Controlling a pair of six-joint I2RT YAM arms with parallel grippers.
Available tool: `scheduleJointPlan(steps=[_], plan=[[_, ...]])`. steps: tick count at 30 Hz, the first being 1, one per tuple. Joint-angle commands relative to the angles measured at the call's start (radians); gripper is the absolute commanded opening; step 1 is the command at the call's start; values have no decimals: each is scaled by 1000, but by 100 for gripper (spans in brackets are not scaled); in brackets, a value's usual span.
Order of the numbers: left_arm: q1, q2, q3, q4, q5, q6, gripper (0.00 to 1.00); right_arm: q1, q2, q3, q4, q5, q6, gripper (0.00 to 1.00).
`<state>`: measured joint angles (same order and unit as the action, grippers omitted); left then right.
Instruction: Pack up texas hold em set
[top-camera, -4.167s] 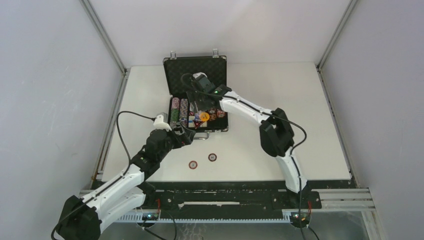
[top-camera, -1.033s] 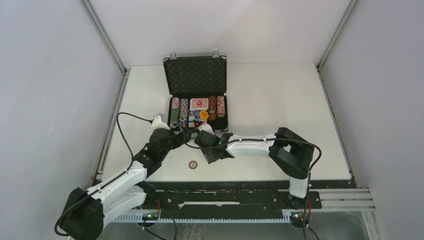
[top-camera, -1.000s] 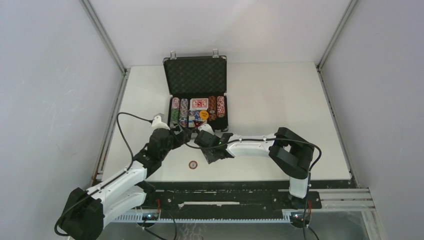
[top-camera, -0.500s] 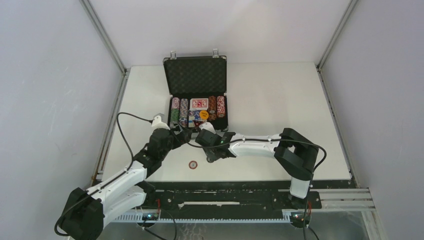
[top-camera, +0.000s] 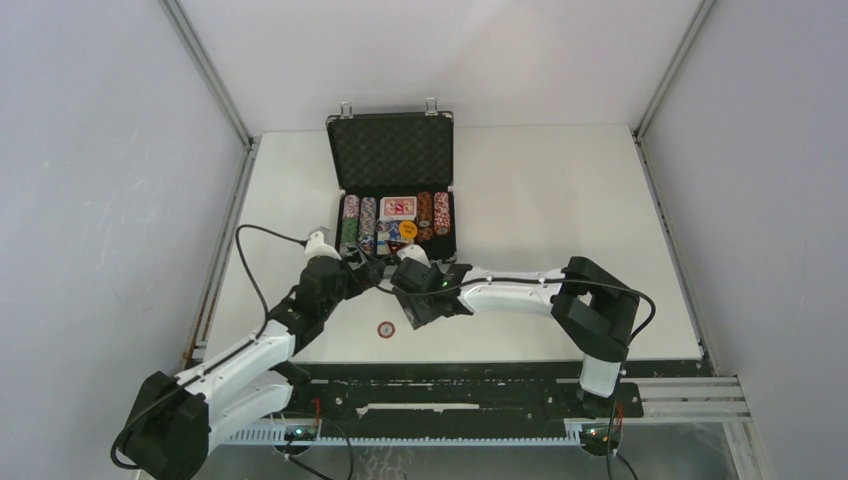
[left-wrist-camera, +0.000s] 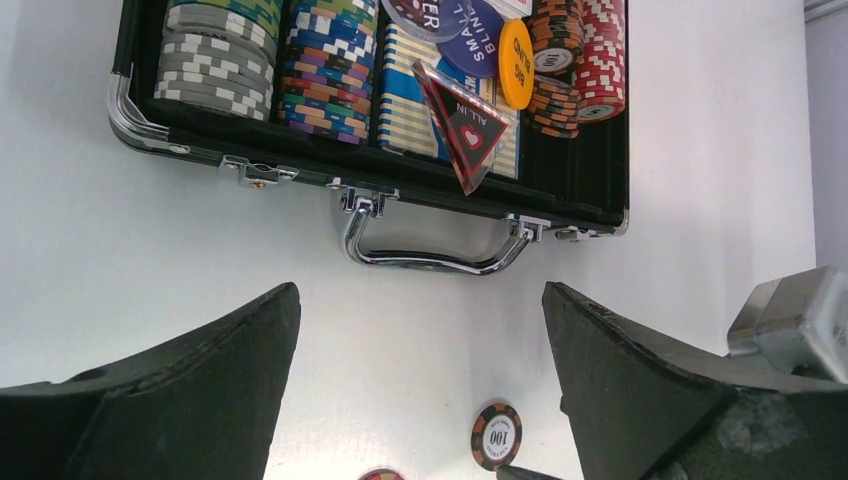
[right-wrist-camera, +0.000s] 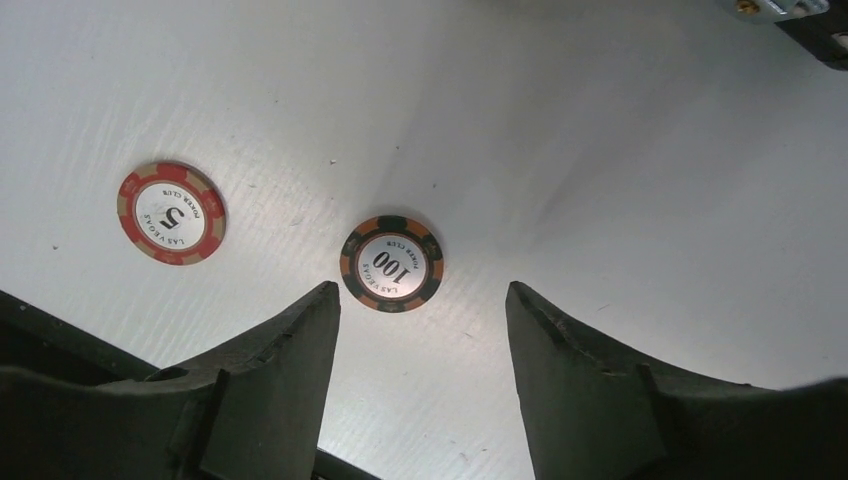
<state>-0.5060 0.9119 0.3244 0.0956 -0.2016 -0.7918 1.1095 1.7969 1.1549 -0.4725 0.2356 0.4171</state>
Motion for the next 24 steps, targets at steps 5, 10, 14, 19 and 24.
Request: scheduleJointPlan(steps=[5, 10, 14, 19, 24], plan=[[66, 77, -12, 78, 116, -52, 95, 24, 76, 40, 34, -24, 7, 72], [67, 61, -16, 74, 106, -48, 96, 32, 89, 44, 17, -11, 9, 67], [67, 61, -16, 73, 108, -46, 96, 37, 82, 45, -5, 20, 10, 59], [67, 61, -16, 73, 108, -46, 96, 53, 90, 70, -51, 78, 13, 54], [67, 56, -16, 71, 109, -44, 96, 64, 105, 86, -69, 104, 15, 53]])
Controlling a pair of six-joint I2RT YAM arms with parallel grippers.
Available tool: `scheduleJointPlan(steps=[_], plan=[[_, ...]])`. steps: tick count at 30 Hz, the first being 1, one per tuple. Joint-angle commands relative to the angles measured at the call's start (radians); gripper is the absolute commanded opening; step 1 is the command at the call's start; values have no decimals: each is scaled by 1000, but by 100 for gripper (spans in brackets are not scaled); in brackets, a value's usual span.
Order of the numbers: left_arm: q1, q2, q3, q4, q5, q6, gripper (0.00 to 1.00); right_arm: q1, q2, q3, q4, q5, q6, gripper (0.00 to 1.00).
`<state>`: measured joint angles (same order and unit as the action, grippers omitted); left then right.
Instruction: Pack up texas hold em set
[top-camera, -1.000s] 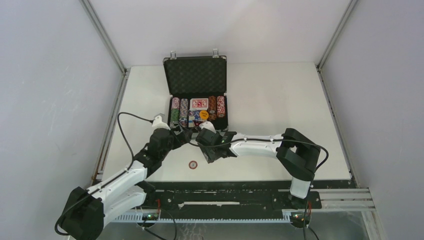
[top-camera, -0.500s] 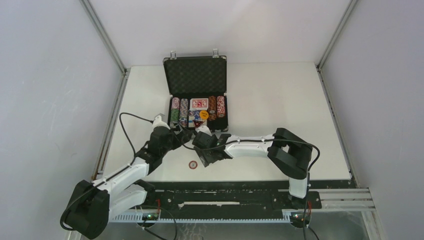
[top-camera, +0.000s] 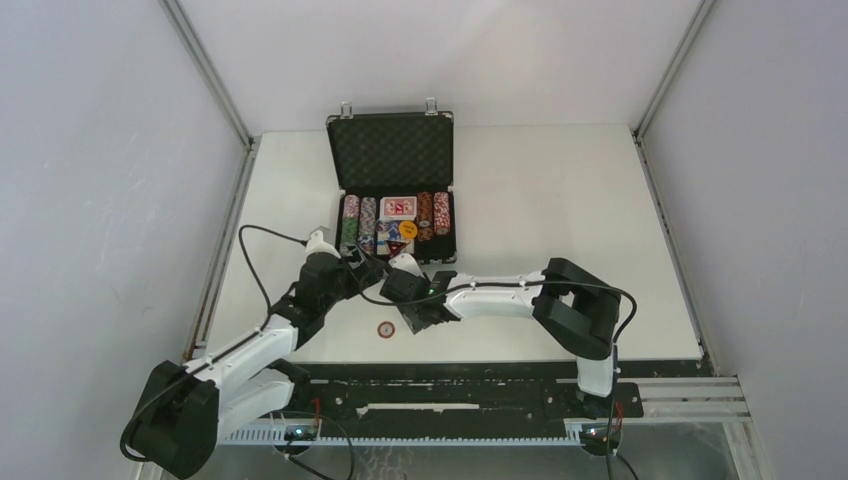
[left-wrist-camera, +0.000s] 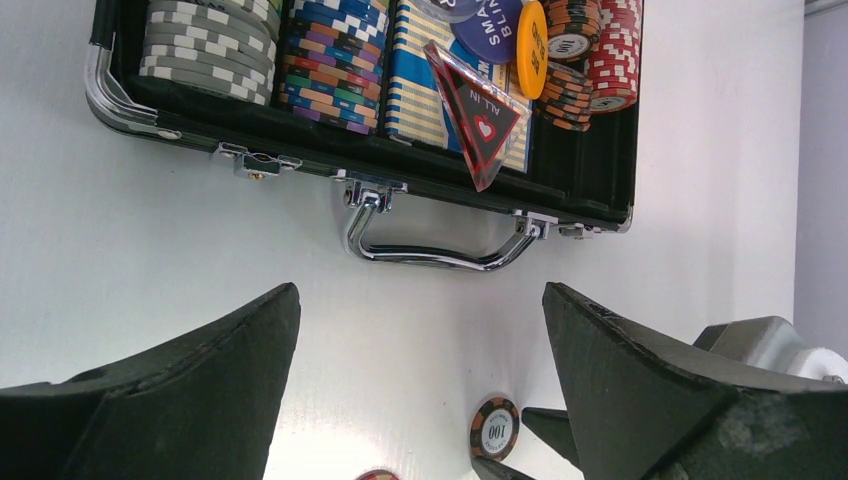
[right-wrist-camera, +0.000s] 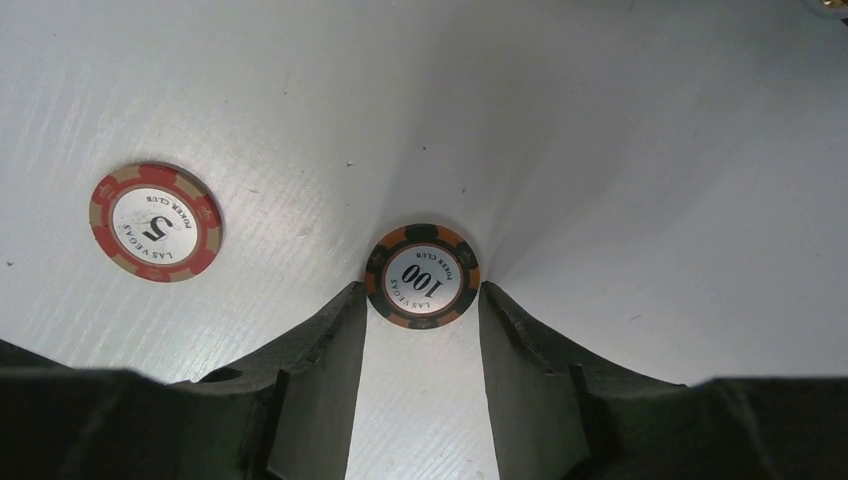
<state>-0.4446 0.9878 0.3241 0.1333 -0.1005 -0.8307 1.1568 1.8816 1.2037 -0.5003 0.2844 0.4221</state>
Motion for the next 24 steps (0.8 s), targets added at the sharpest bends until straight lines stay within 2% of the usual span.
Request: scheduleJointPlan(steps=[1, 6, 10, 12, 19, 24], plan=[[6, -19, -16, 34, 7, -5, 96, 19, 25, 50, -48, 64, 10, 53], [6, -18, -16, 37, 14, -5, 96, 20, 34, 56, -48, 66, 10, 53], [6, -18, -17, 39, 16, -5, 96, 4, 30, 42, -21, 33, 9, 67], [6, -17, -17, 40, 19, -5, 96, -5, 25, 34, -5, 19, 4, 70], [5, -14, -17, 45, 19, -5, 96, -22, 6, -13, 66, -58, -7, 69], [6, -10, -17, 46, 19, -4, 96, -25, 9, -18, 58, -67, -2, 68]])
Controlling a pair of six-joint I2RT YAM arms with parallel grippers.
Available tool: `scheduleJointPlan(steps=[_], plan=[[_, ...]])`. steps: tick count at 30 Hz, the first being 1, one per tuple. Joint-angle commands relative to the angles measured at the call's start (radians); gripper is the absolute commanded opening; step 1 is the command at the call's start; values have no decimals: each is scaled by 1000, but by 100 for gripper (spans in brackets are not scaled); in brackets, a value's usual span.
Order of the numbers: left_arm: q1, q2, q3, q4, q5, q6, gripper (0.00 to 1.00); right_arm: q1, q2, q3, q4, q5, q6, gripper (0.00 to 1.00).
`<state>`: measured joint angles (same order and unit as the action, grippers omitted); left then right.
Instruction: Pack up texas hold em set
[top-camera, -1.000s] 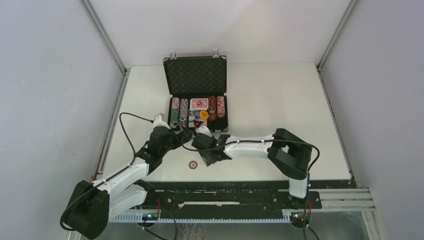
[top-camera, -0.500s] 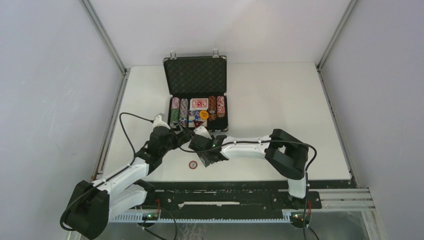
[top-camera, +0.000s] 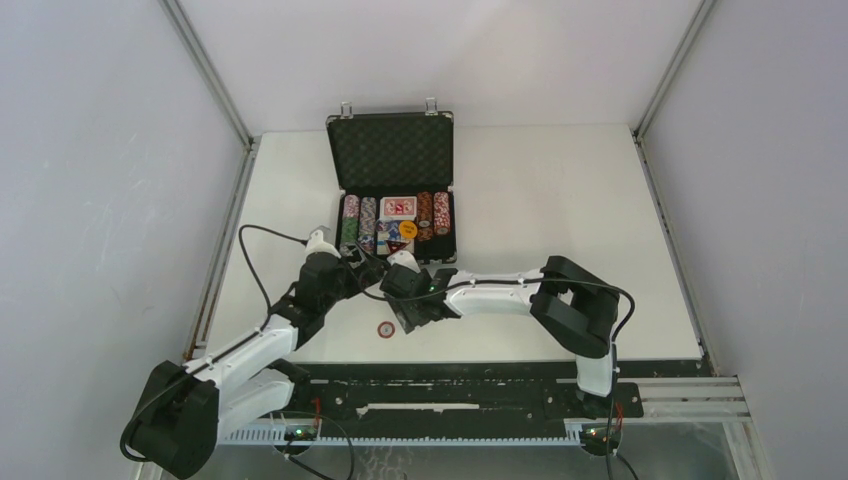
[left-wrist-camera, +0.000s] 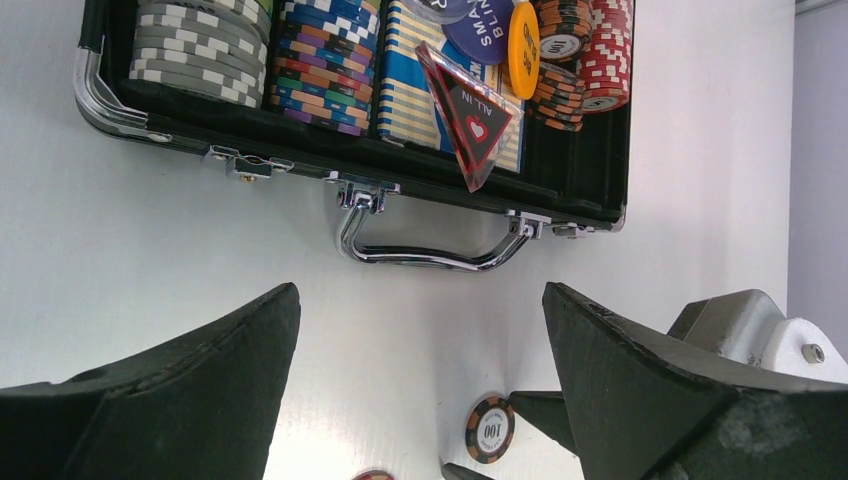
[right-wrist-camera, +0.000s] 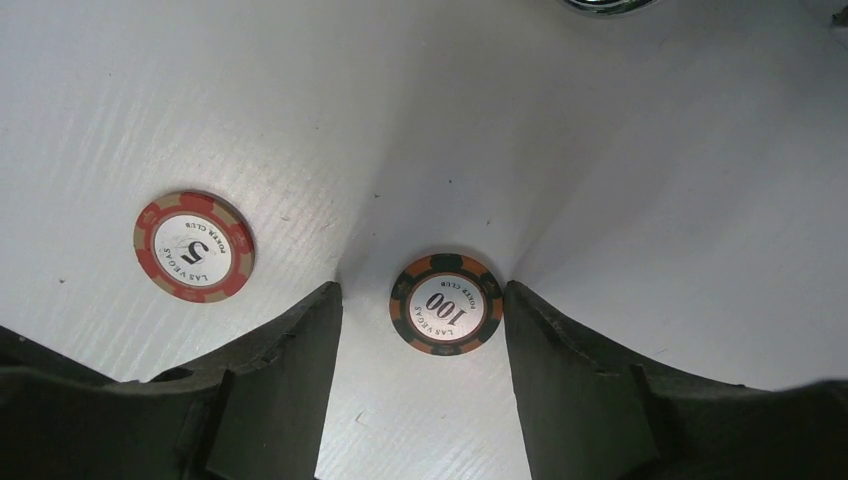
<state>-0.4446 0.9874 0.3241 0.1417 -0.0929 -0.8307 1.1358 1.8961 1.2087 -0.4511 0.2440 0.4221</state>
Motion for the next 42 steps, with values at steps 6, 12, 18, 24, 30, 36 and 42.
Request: scheduleJointPlan(steps=[6, 12, 18, 24, 30, 36, 42], plan=[[6, -3, -16, 41, 18, -4, 96, -4, -32, -60, 4, -15, 6, 66], [8, -4, -16, 40, 20, -4, 96, 0, -60, -88, -1, -17, 10, 66], [8, -8, -17, 41, 21, -5, 96, 1, -57, -104, 9, -20, 9, 68], [7, -11, -19, 41, 20, -5, 96, -10, -33, -115, 63, -65, 5, 66], [8, -1, -18, 44, 25, -5, 96, -10, -32, -115, 63, -68, 4, 62], [8, -2, -17, 45, 23, -5, 96, -7, -25, -115, 59, -59, 1, 55], [7, -1, -17, 45, 24, -5, 96, -5, -17, -114, 48, -41, 6, 51]])
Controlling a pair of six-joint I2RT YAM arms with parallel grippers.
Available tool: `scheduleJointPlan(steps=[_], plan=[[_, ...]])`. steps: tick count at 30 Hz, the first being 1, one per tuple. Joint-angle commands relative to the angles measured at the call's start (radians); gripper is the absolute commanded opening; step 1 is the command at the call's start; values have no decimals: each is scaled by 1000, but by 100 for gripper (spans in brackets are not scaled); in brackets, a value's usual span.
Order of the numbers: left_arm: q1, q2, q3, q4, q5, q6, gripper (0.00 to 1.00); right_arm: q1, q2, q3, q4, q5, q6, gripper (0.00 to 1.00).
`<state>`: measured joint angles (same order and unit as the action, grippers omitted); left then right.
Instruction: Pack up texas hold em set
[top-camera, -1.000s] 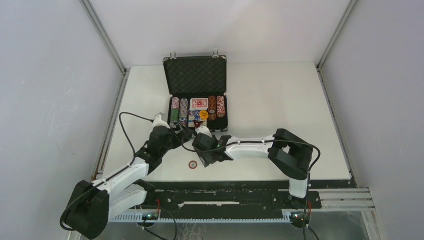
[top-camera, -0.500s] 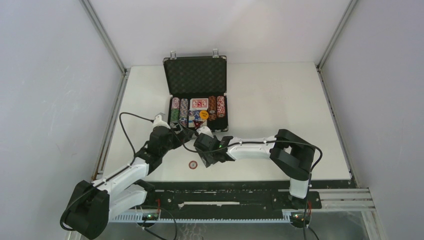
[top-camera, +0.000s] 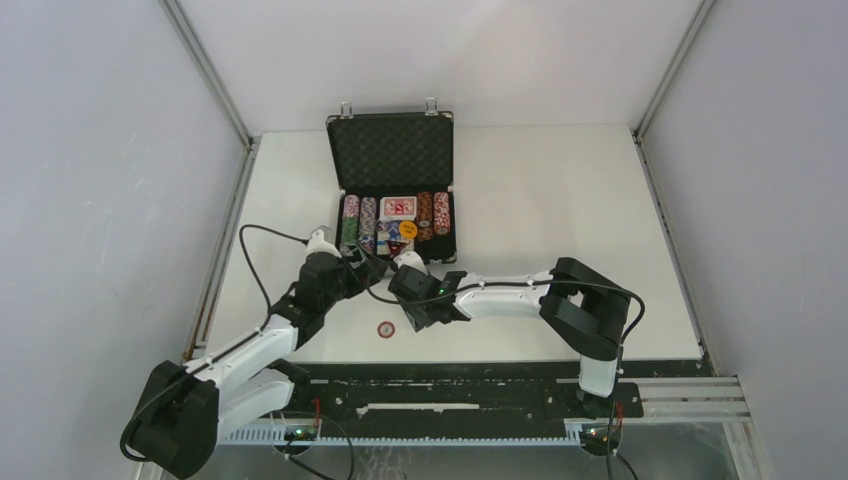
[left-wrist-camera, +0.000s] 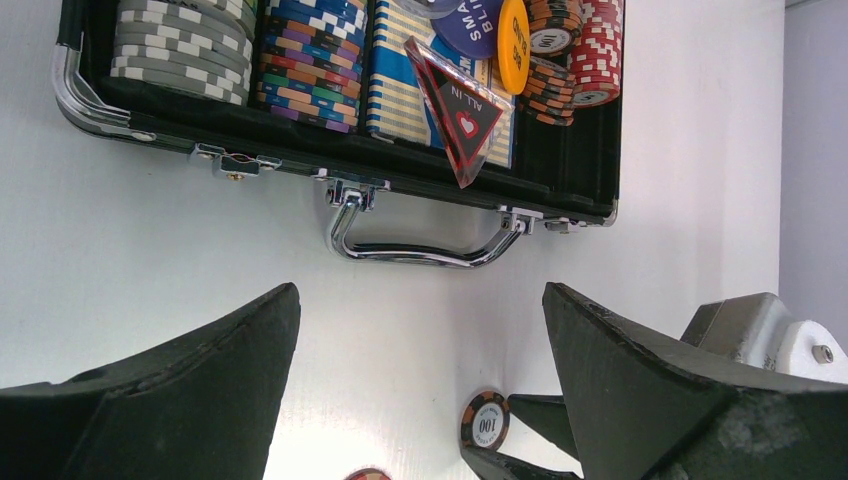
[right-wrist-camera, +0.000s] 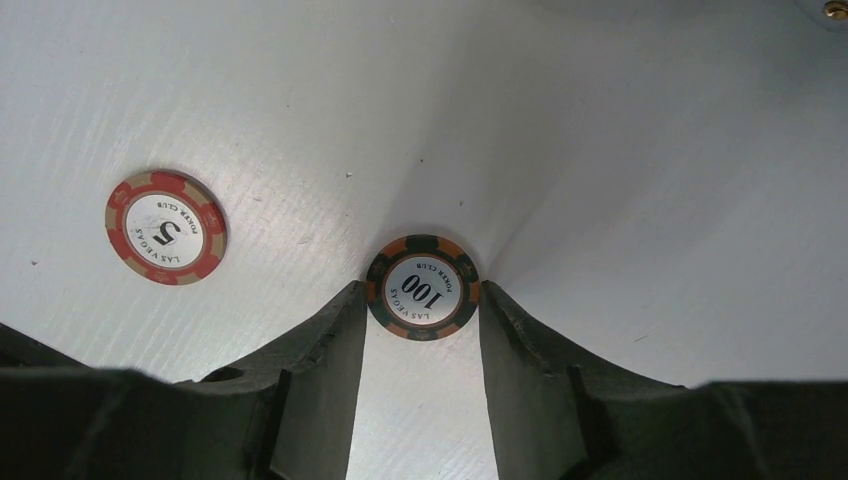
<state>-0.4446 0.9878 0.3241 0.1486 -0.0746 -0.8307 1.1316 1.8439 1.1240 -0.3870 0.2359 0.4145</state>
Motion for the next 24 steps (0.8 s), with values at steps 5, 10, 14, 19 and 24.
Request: scheduleJointPlan(steps=[5, 10, 14, 19, 24], plan=[[8, 0, -17, 38, 7, -5, 96, 2, 21, -29, -24, -17, 20, 51], [7, 2, -17, 39, 7, -5, 96, 3, -25, -27, -37, 0, 16, 50], [7, 1, -17, 39, 8, -5, 96, 1, -54, -20, -44, 9, 12, 50], [7, 3, -16, 40, 8, -4, 96, 0, -73, -16, -51, 19, 7, 50], [7, 8, -16, 42, 11, -4, 96, -2, -96, -16, -65, 36, 9, 50]])
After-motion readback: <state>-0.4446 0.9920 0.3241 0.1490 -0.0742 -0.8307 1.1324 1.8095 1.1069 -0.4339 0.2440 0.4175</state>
